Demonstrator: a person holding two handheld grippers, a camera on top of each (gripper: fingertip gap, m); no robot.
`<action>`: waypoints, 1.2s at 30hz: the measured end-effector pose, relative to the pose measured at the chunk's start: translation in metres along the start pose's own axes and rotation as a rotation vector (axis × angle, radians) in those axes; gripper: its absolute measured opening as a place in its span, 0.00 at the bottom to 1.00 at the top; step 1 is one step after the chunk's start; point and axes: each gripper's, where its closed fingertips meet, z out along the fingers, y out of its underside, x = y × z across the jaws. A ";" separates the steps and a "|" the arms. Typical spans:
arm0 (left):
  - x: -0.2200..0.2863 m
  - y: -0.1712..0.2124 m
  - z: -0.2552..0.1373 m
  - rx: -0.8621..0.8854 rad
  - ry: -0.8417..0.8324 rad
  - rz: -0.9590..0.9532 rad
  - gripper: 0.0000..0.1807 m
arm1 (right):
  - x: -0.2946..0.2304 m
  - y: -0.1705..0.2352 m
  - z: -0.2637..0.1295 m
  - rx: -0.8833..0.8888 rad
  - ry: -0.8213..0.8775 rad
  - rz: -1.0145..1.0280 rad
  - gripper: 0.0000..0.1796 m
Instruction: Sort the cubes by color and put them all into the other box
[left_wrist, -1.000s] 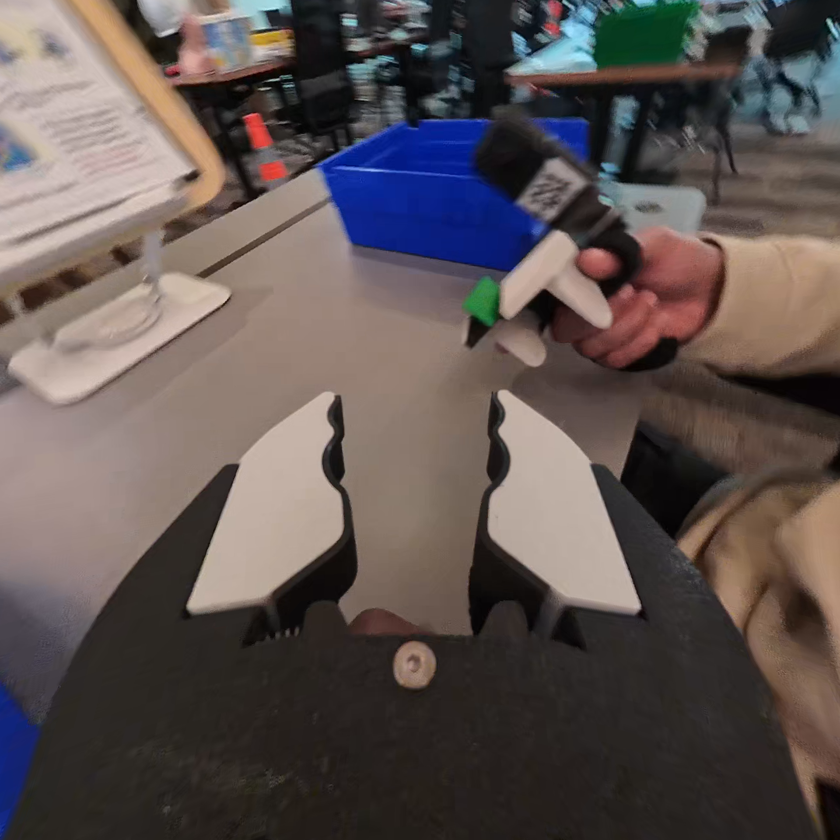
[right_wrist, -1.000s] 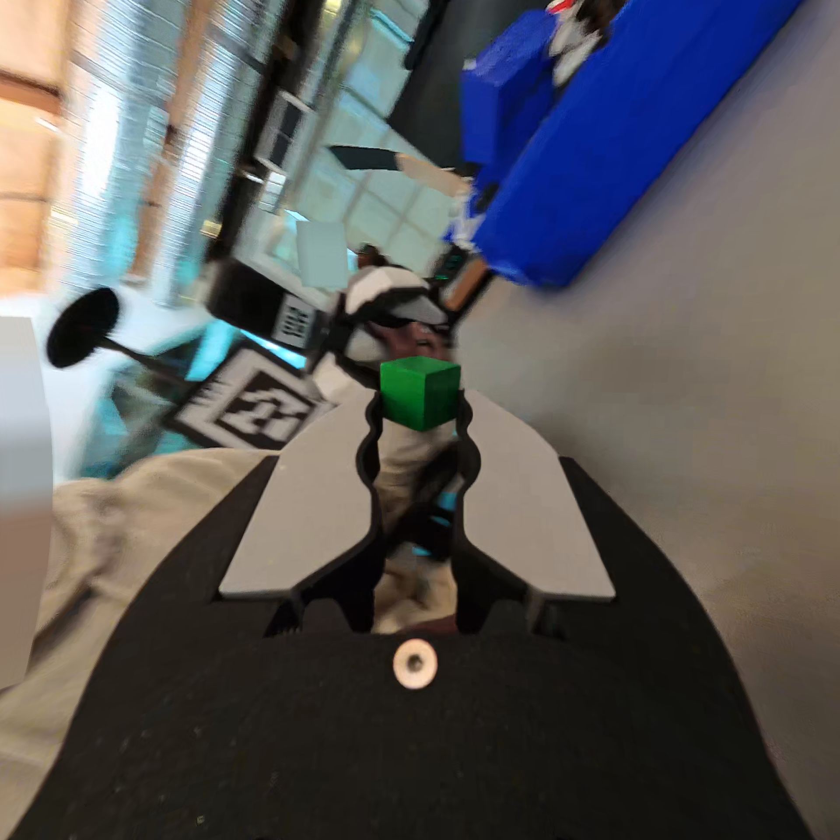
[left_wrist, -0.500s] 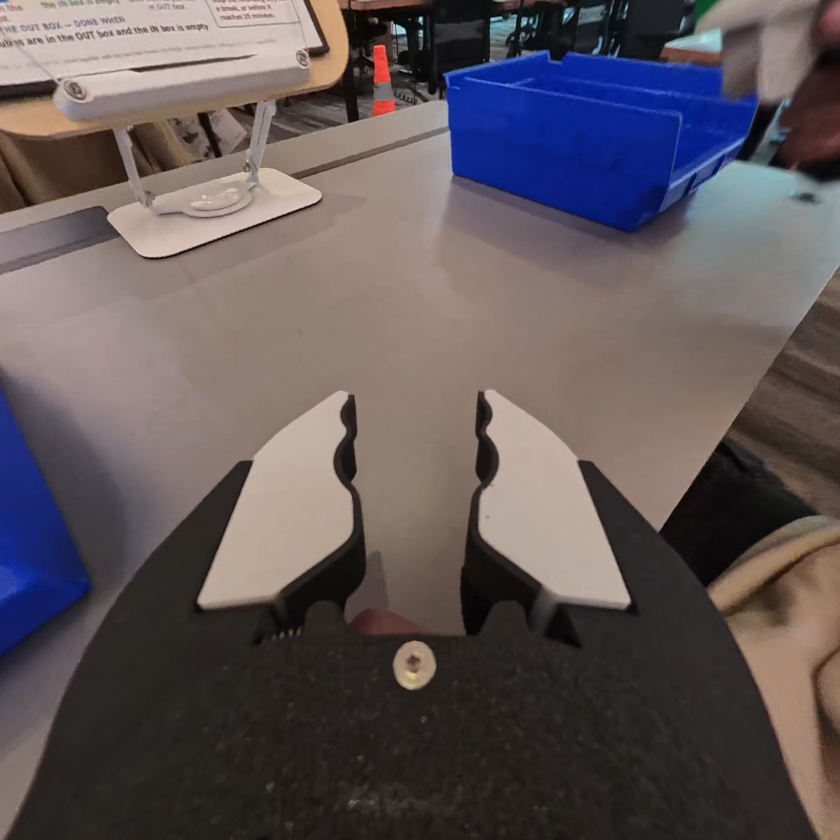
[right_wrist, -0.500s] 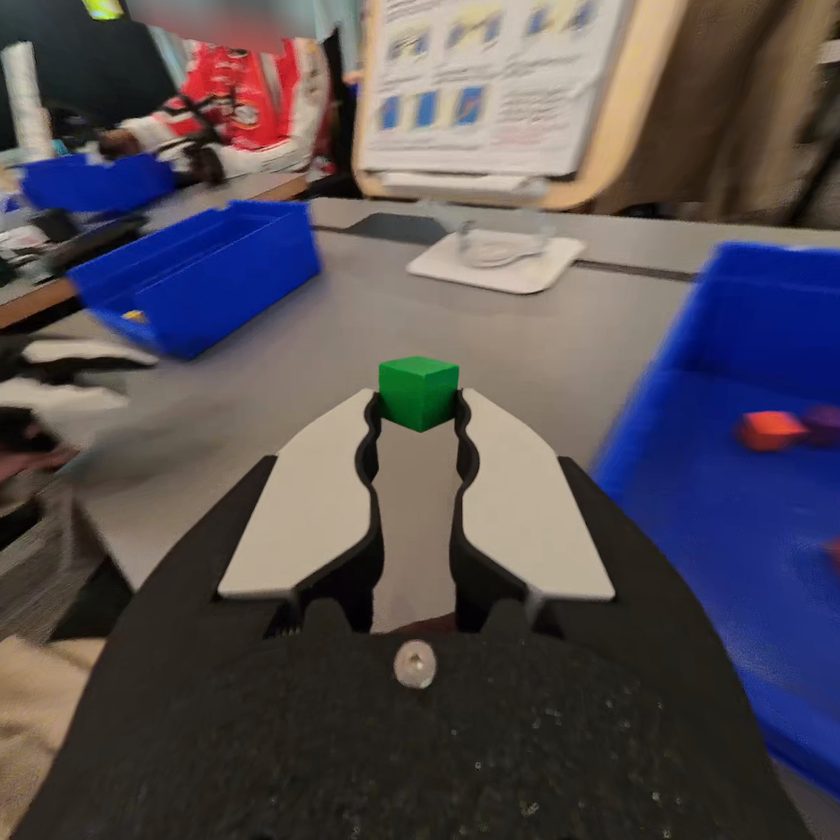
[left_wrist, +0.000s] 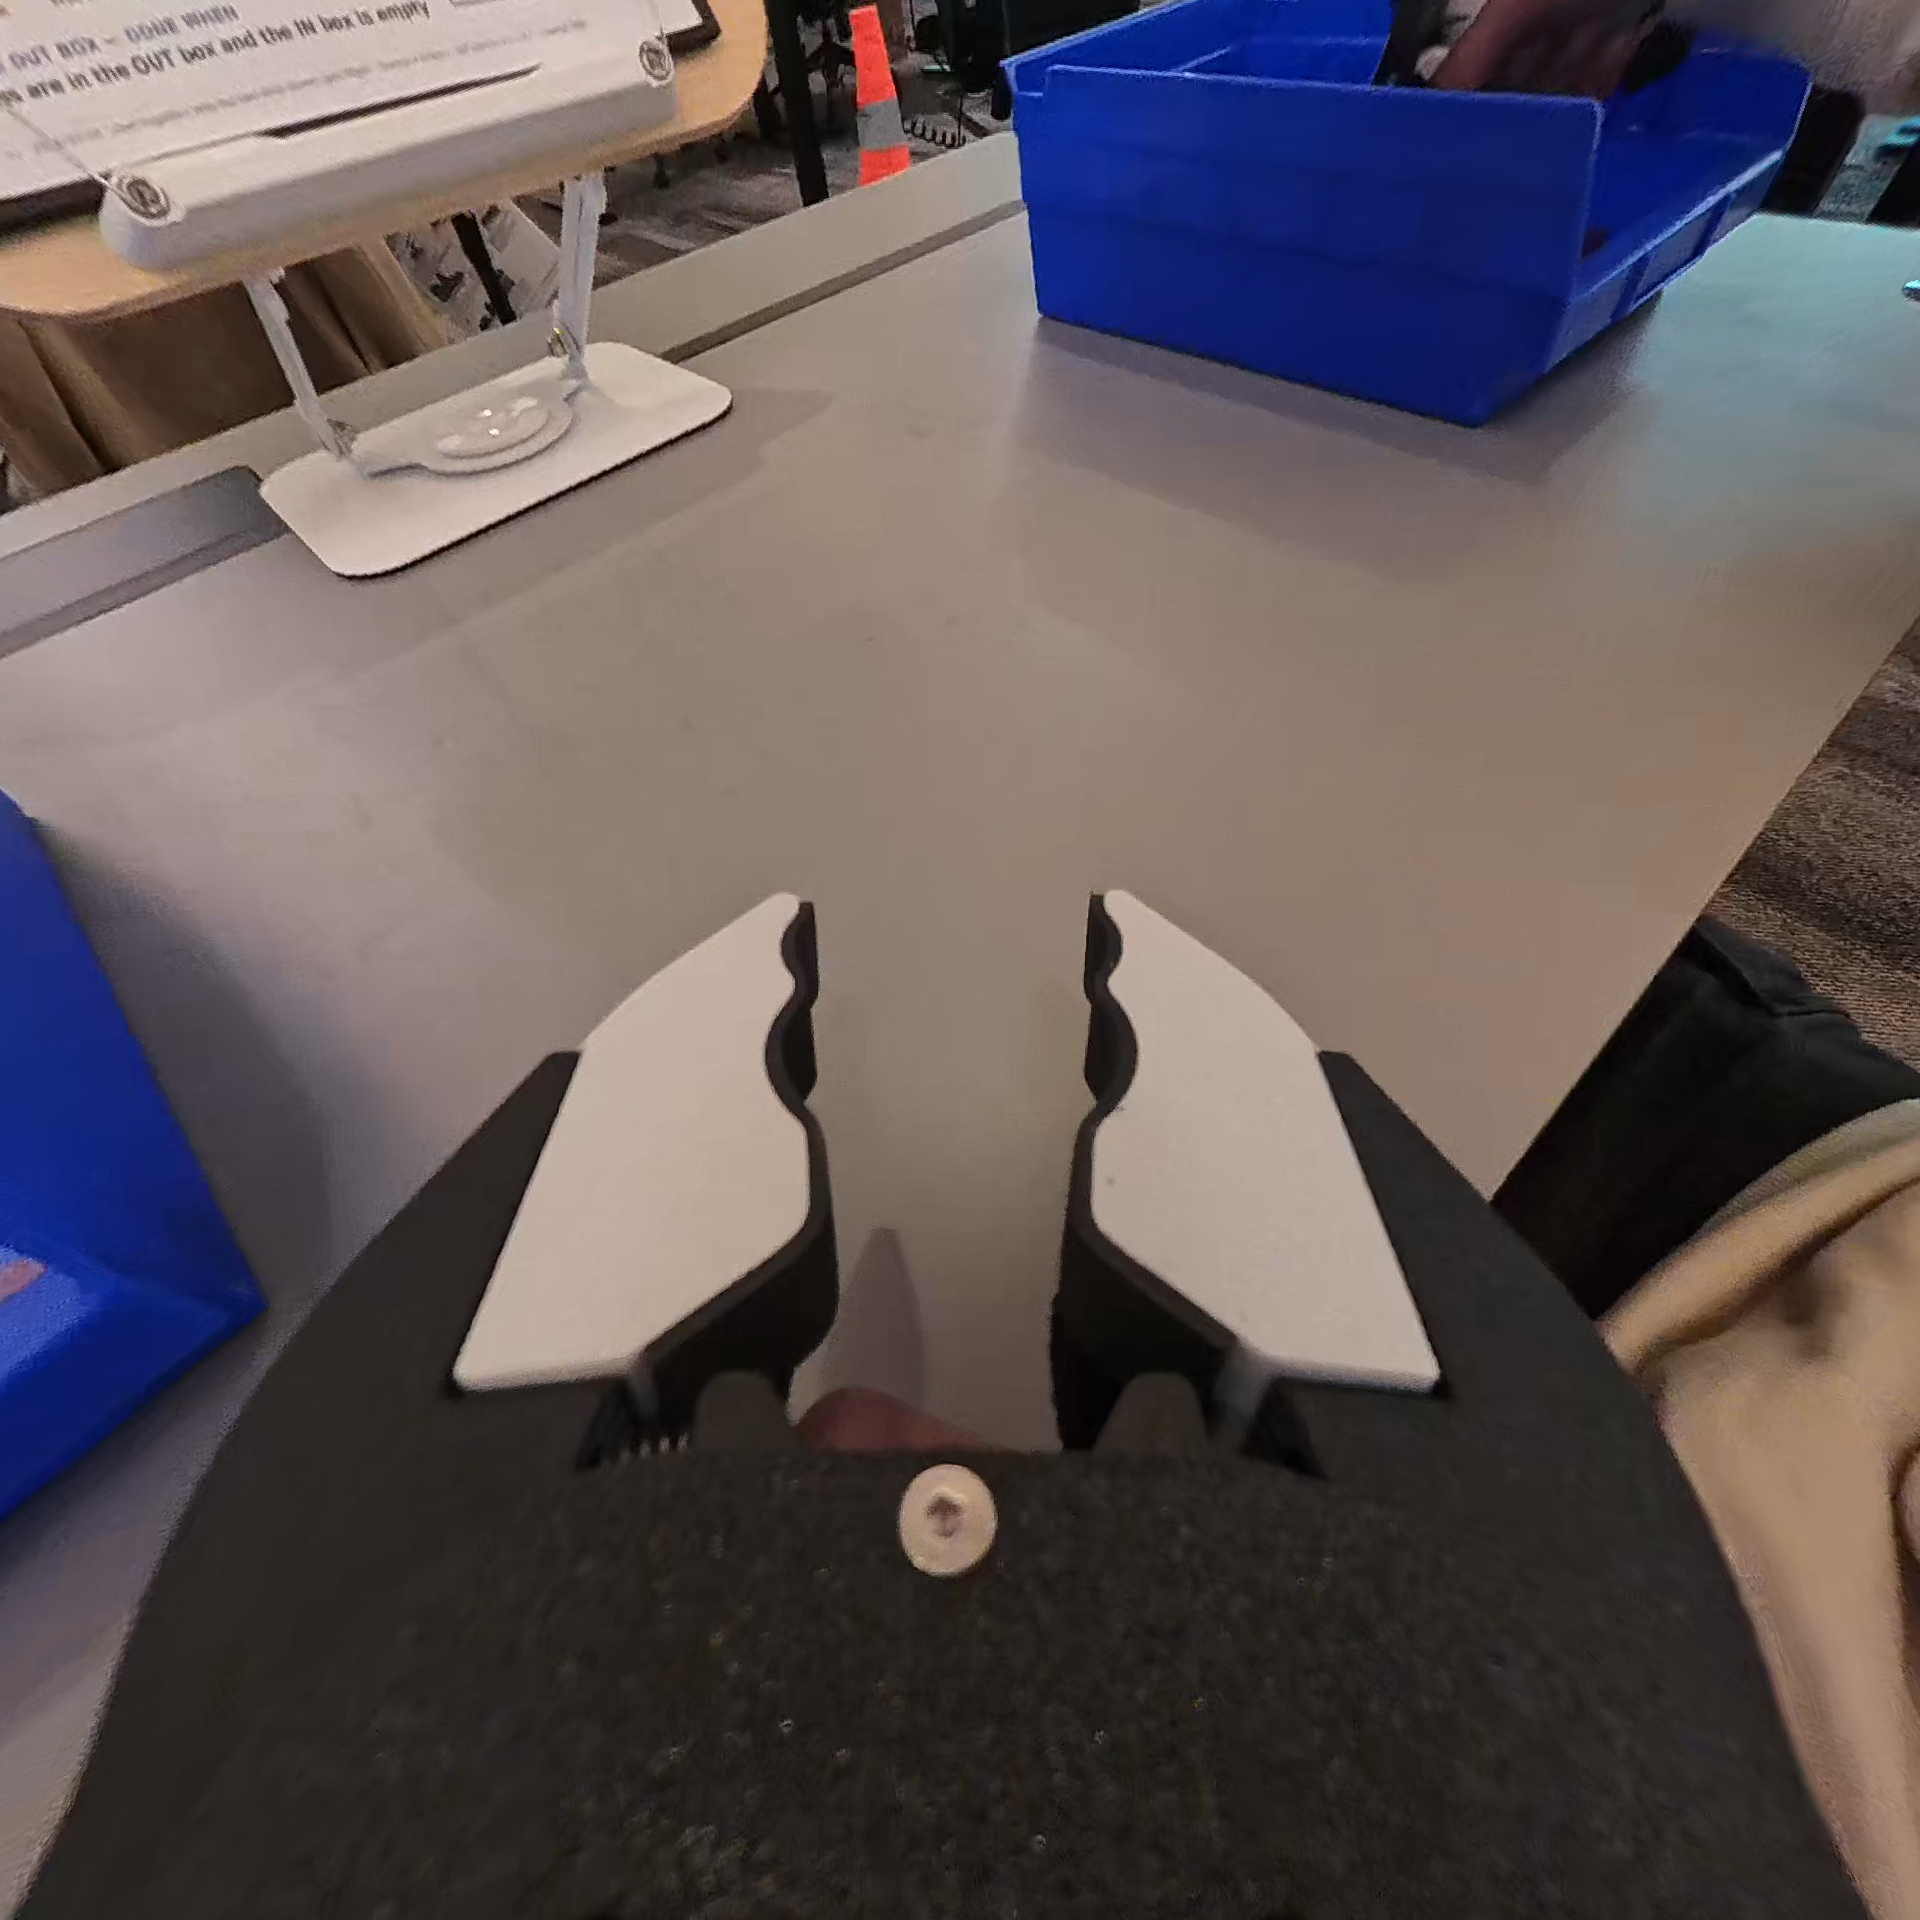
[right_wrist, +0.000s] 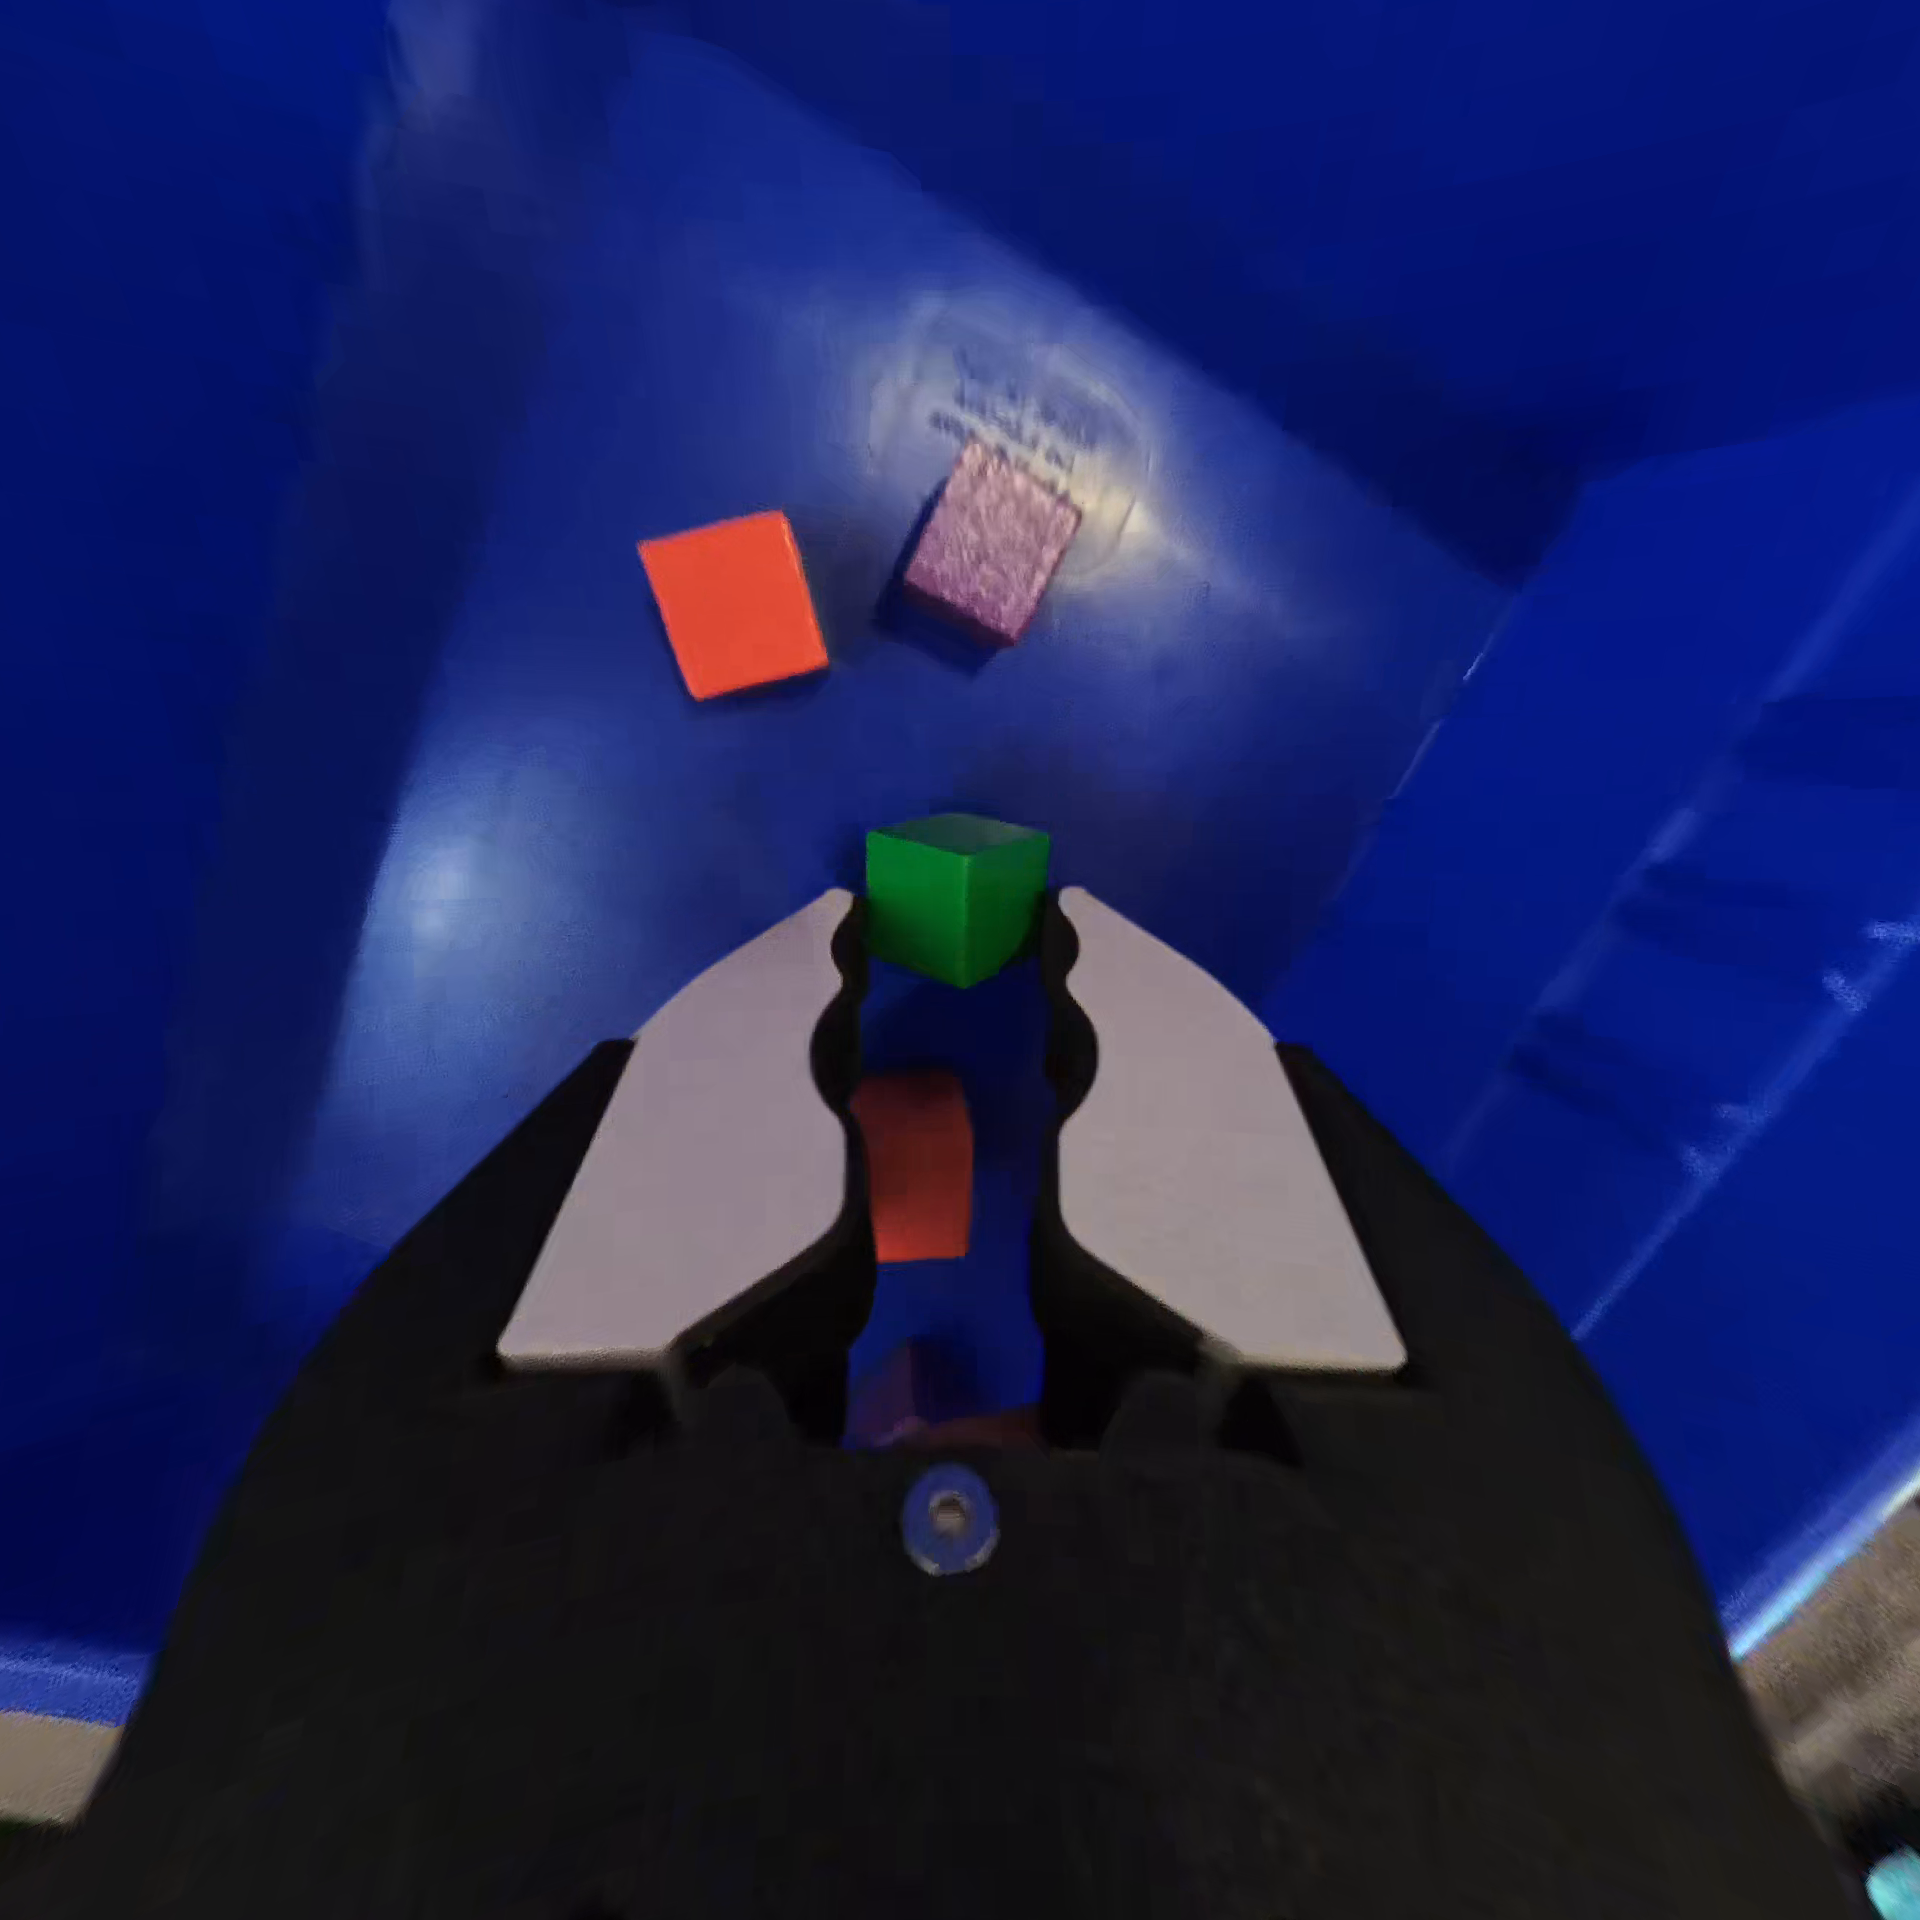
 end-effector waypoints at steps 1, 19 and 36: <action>0.000 0.001 -0.001 -0.001 0.008 -0.011 0.27 | 0.001 0.001 0.000 -0.019 -0.001 0.003 0.18; -0.015 0.013 0.007 -0.050 -0.032 -0.041 0.27 | -0.365 0.040 -0.146 1.008 -0.717 -0.026 0.20; -0.279 0.040 -0.087 -0.755 -0.380 -0.091 0.29 | -0.405 0.055 -0.125 0.918 -0.776 -0.165 0.17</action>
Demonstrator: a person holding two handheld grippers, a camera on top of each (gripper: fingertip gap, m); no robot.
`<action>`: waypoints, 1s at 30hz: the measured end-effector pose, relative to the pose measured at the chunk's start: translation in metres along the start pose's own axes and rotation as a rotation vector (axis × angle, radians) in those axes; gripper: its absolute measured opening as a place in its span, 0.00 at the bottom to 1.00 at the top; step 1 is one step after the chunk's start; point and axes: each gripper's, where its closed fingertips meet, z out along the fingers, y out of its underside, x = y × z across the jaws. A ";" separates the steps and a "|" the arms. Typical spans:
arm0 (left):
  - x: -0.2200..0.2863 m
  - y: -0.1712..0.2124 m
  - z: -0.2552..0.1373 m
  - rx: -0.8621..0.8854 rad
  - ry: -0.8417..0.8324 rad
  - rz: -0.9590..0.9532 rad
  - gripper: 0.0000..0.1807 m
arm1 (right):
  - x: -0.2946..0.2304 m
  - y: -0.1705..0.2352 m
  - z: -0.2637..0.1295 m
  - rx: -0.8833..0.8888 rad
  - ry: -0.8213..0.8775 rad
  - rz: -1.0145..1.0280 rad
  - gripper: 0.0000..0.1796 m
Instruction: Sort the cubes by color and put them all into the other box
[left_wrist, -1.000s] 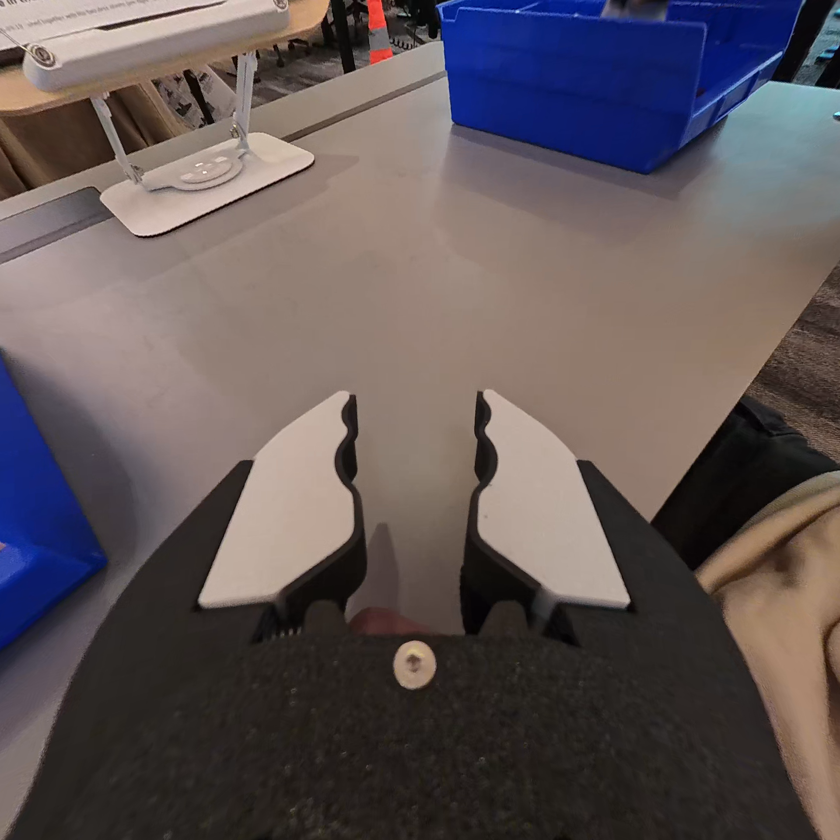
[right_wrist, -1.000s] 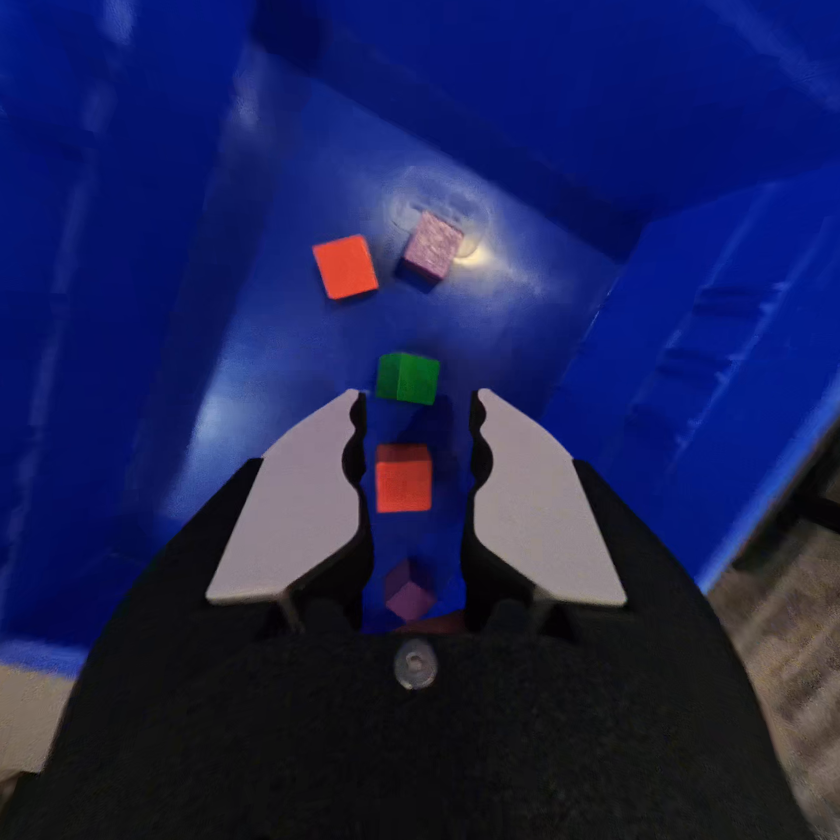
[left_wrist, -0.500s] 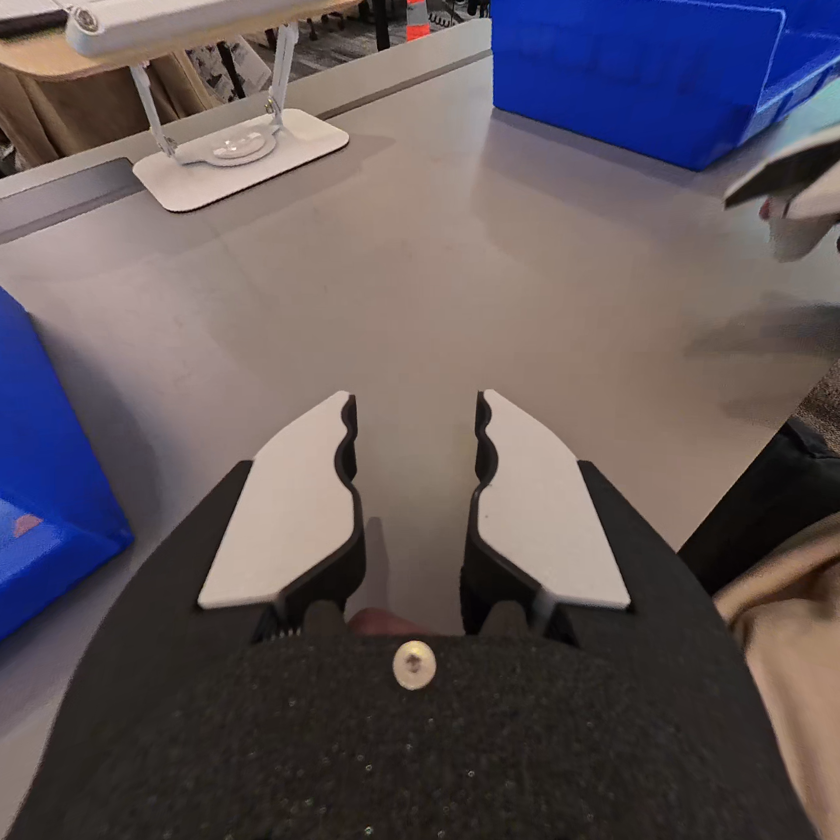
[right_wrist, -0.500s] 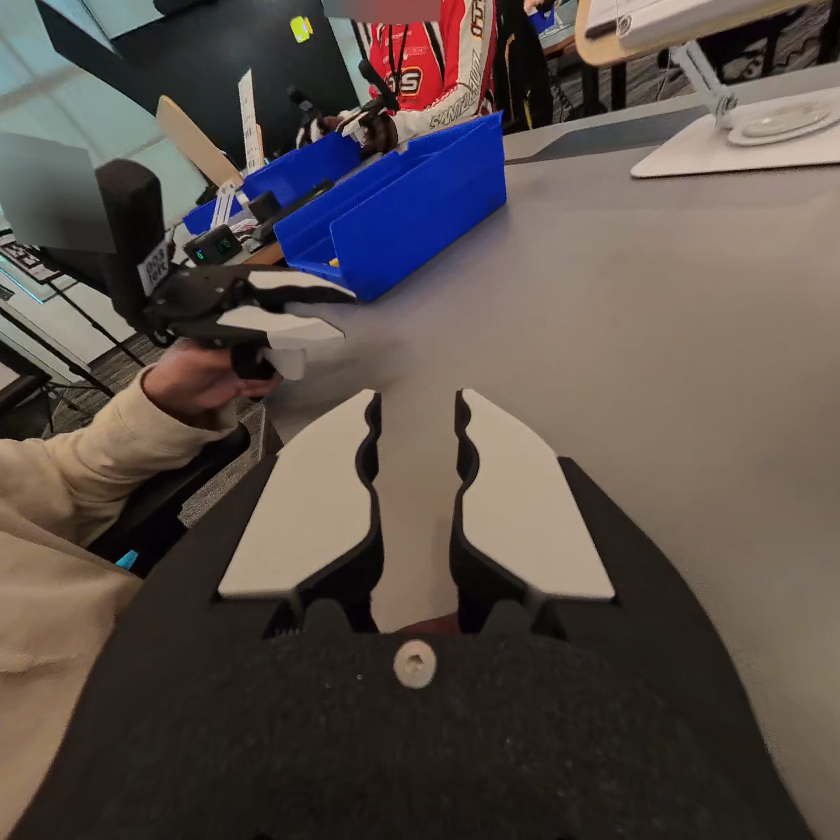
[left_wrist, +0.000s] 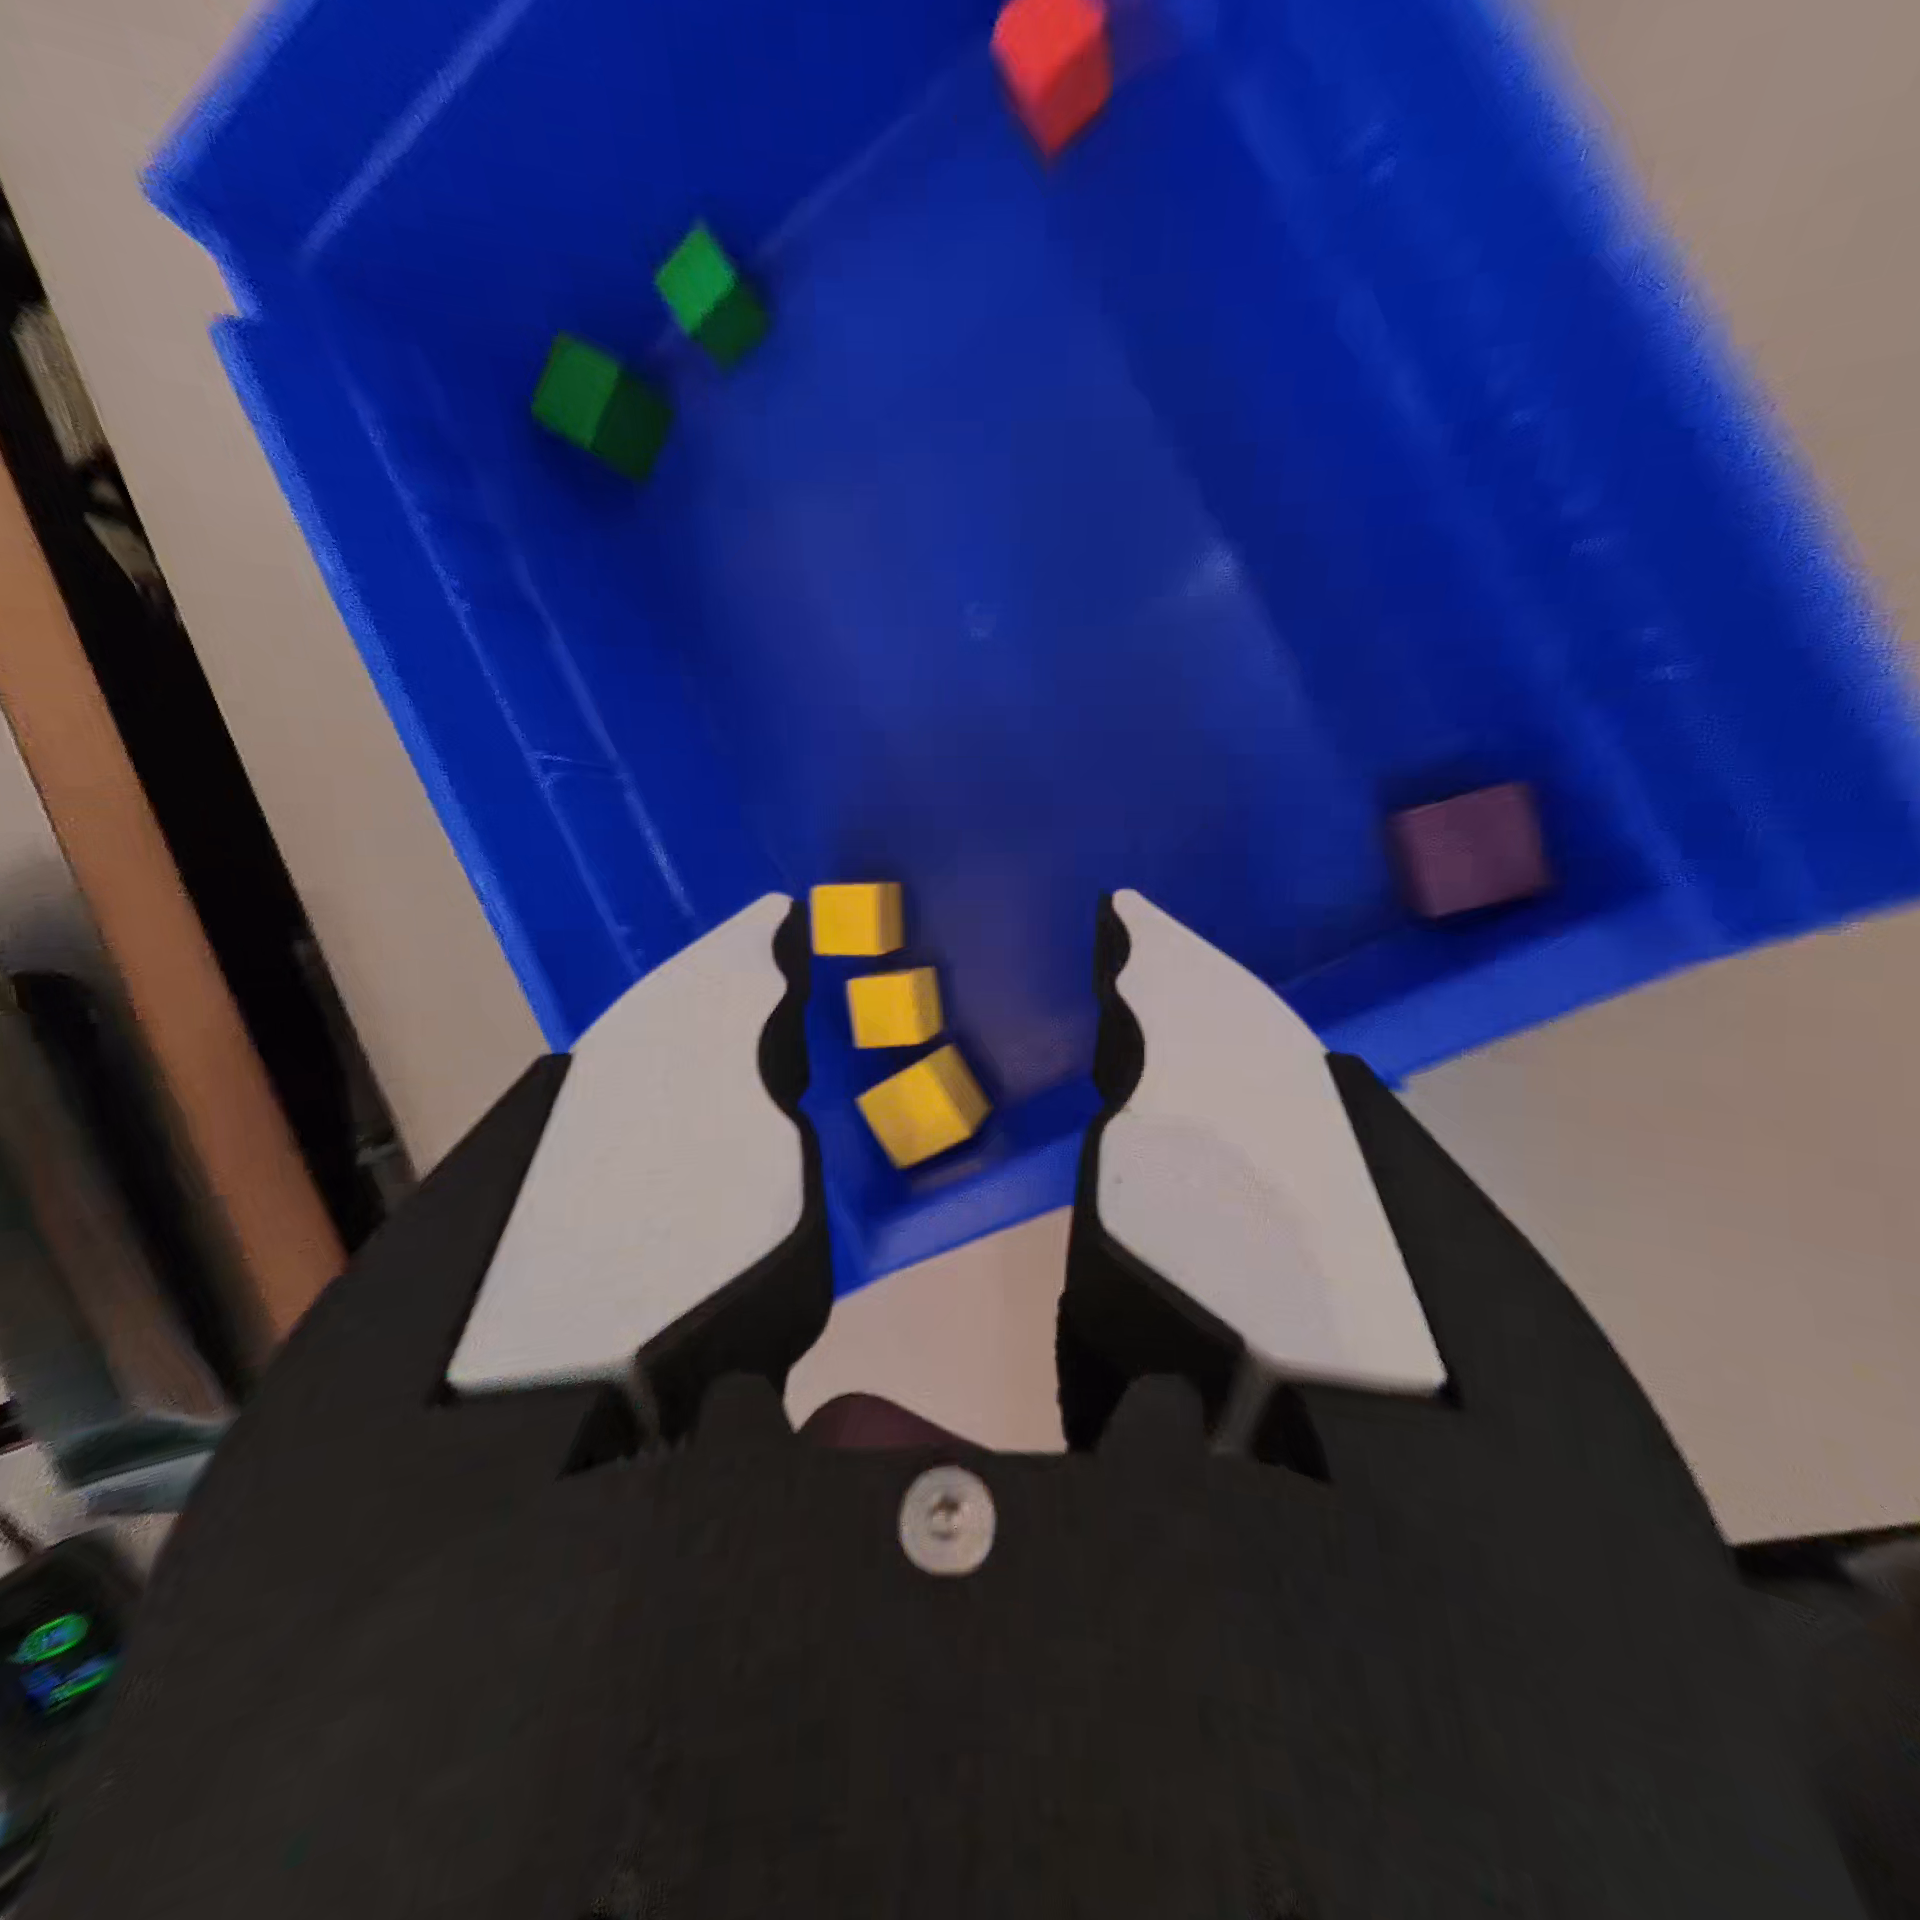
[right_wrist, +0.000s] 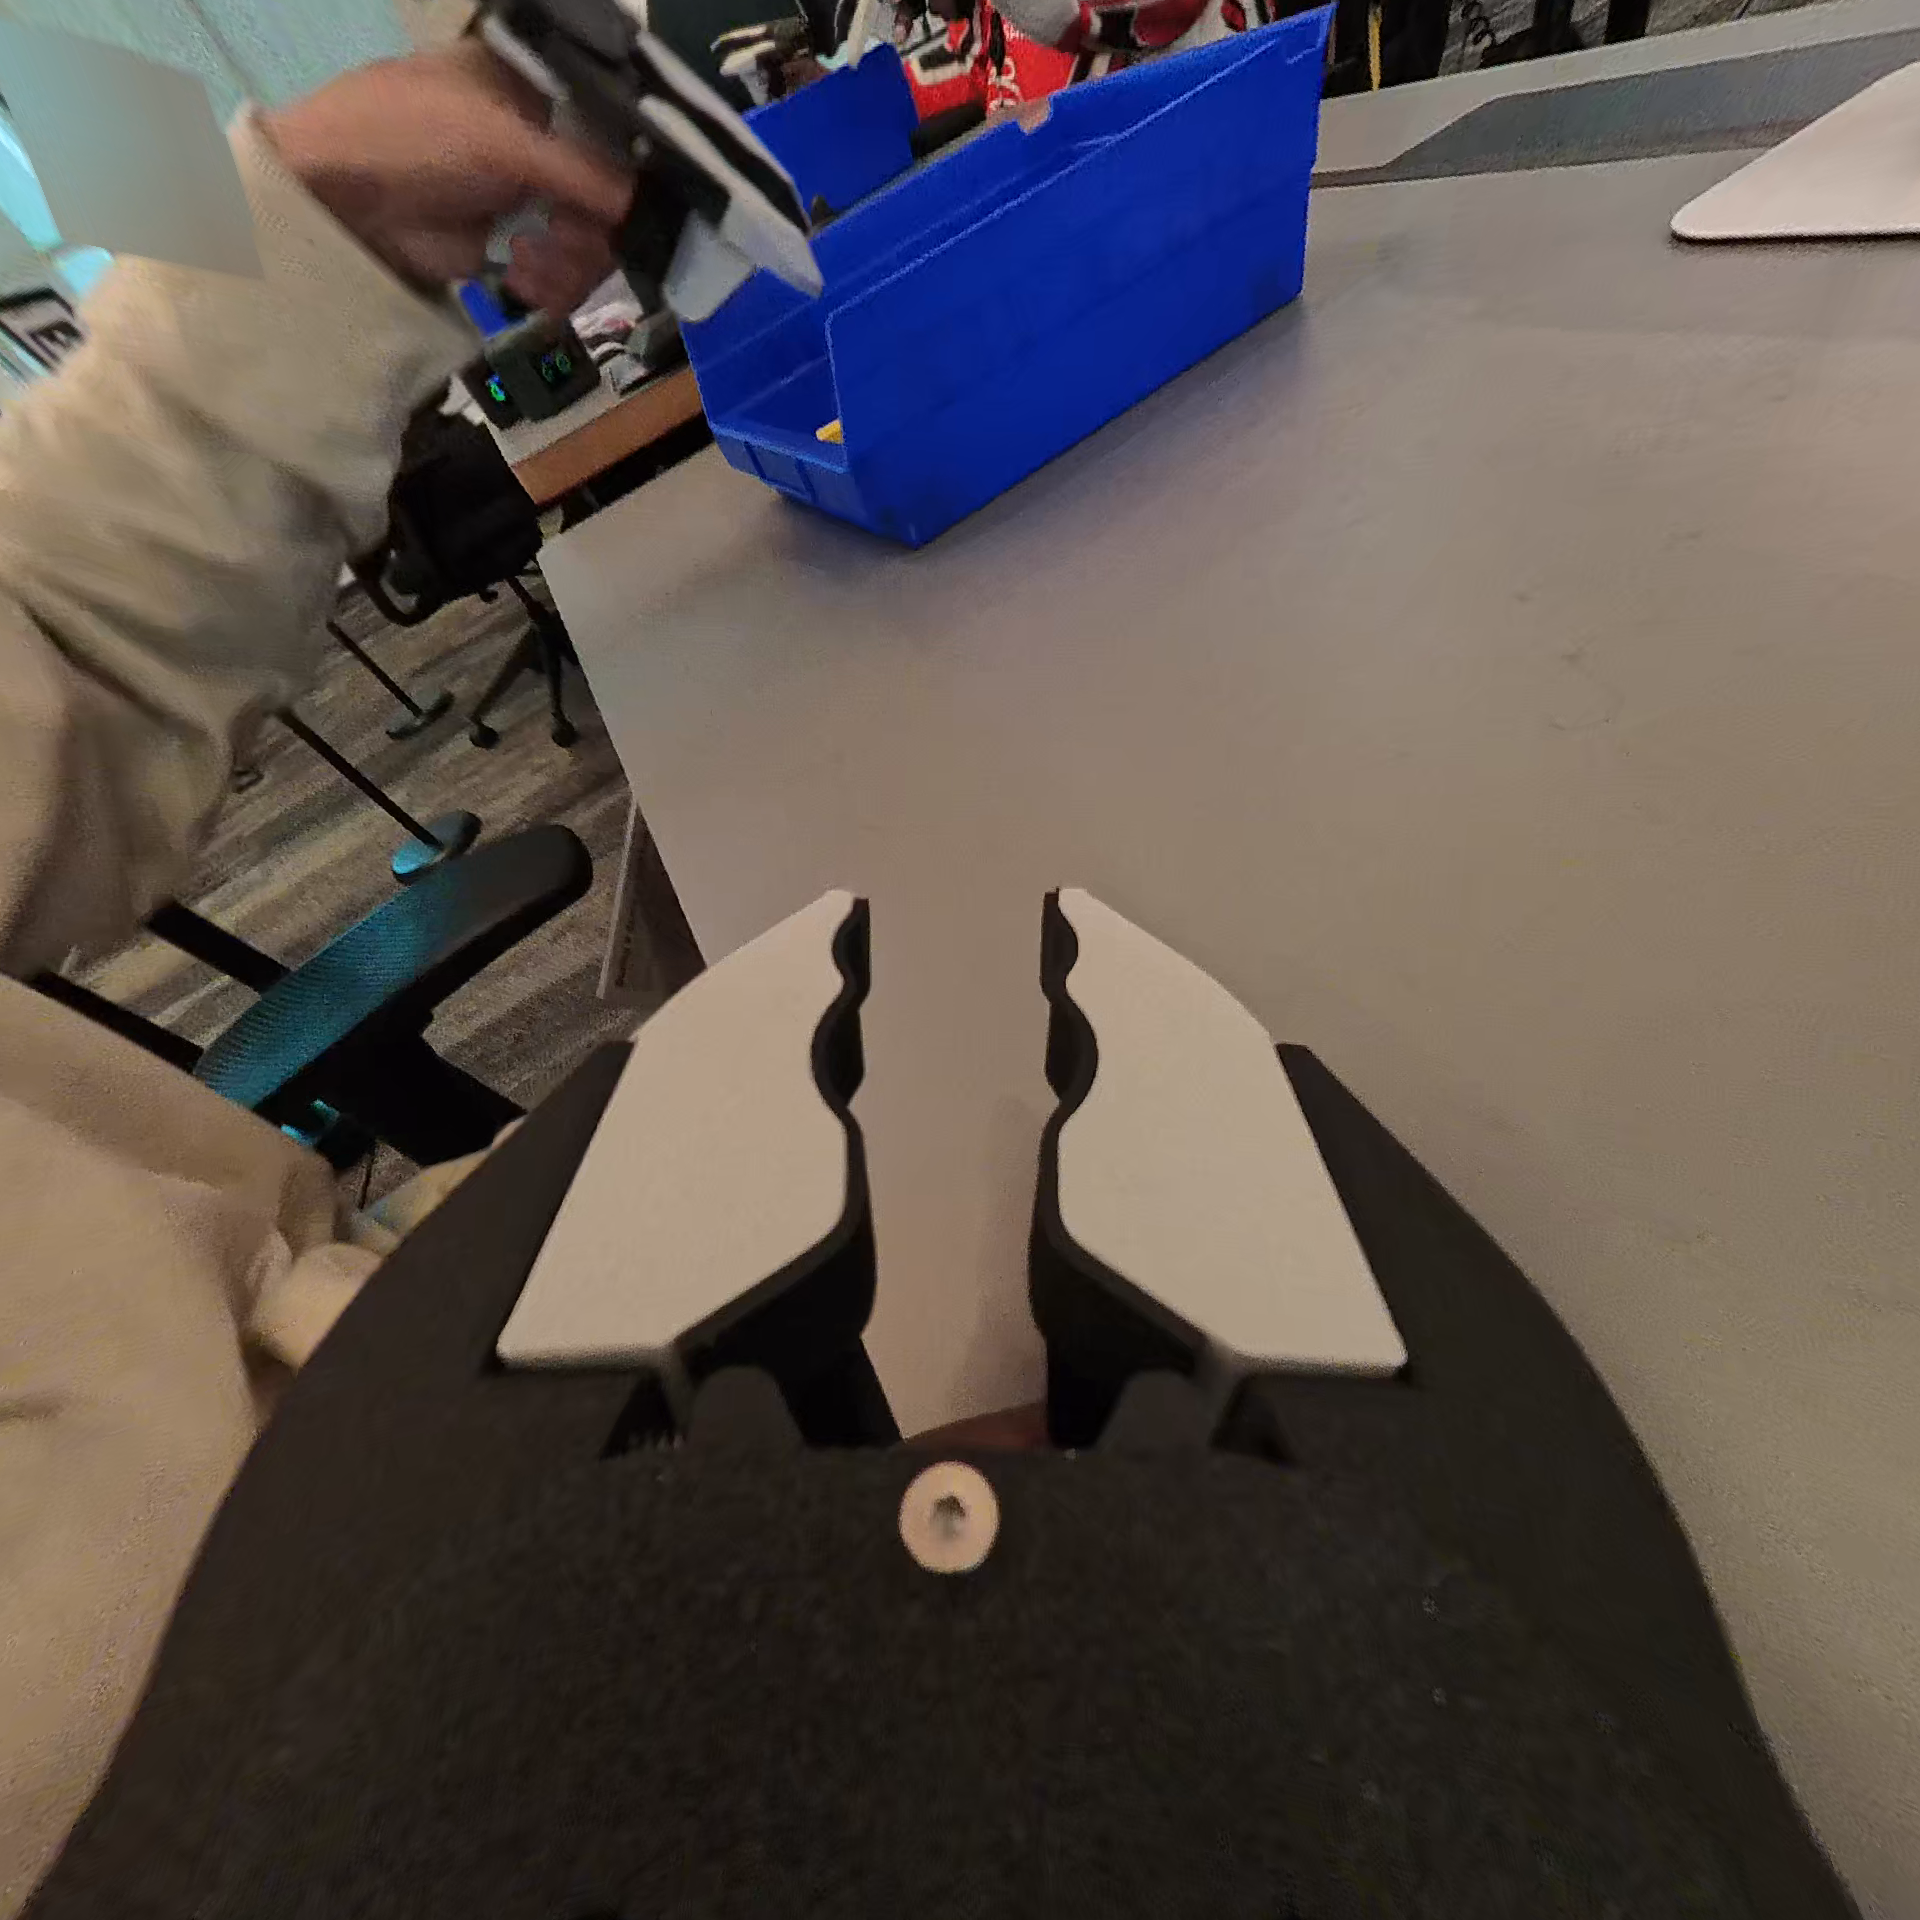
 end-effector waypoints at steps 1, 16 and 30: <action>-0.009 0.004 0.012 -0.077 -0.004 0.025 0.28 | -0.001 0.002 0.001 -0.008 -0.010 -0.004 0.17; -0.038 0.058 0.077 -0.916 0.007 0.395 0.27 | -0.007 0.005 -0.003 -0.006 -0.103 0.032 0.16; -0.021 0.041 0.075 -0.801 0.153 0.503 0.12 | -0.010 0.008 -0.003 -0.020 -0.113 0.007 0.15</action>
